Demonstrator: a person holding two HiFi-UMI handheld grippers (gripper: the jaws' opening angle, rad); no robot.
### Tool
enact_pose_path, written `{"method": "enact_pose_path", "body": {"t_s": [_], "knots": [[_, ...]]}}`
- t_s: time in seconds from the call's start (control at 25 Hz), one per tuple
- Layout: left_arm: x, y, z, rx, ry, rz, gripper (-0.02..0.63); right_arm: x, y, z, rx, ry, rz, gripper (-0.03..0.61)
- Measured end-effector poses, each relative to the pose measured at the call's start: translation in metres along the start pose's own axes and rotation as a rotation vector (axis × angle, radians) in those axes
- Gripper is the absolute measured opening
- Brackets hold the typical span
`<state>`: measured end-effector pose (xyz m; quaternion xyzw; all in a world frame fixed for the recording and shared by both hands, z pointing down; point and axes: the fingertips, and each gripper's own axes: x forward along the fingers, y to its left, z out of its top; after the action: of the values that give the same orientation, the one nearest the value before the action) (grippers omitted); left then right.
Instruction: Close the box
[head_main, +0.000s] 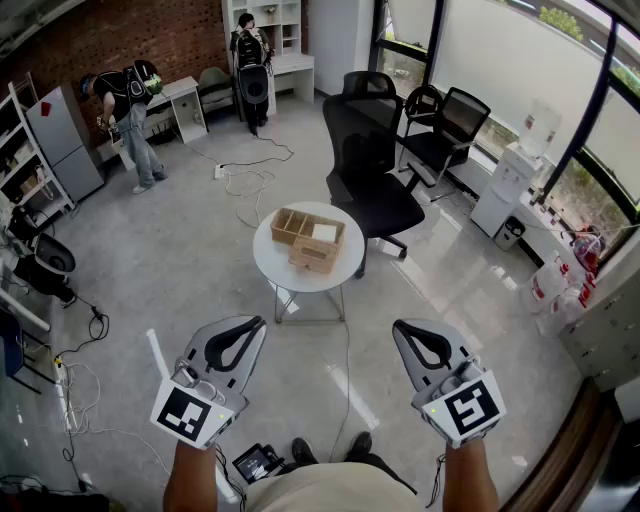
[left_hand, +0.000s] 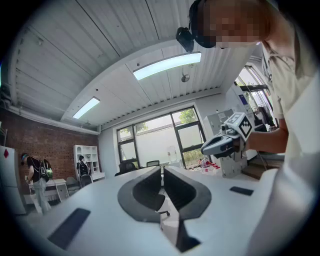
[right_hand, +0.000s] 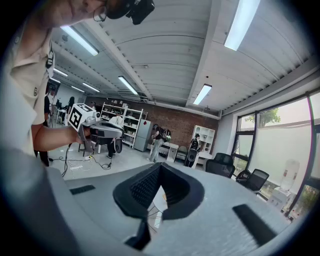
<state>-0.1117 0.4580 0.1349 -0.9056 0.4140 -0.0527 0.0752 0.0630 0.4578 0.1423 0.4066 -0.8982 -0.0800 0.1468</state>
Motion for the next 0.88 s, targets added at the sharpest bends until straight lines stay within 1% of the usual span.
{"method": "enact_pose_path", "body": {"t_s": [0.32,0.52,0.64,0.8,0.88], "knots": [[-0.006,0.011,-0.007,-0.007,-0.001,-0.005,0.020,0.011,0.009,-0.001,0.001,0.008,-0.007,-0.009],[-0.007,0.023,-0.013,-0.010,-0.005,-0.023,0.020,0.022,0.014,0.000,0.010,0.014,-0.024,-0.009],[-0.005,0.028,-0.017,-0.012,-0.007,-0.038,0.020,0.026,0.014,0.001,0.022,-0.001,-0.040,-0.008],[0.001,0.037,-0.015,0.024,-0.047,-0.037,0.020,0.031,0.011,0.001,0.029,-0.022,-0.052,-0.008],[0.007,0.037,-0.017,0.013,-0.040,-0.049,0.020,0.035,0.008,-0.001,0.036,-0.019,-0.050,-0.008]]}}
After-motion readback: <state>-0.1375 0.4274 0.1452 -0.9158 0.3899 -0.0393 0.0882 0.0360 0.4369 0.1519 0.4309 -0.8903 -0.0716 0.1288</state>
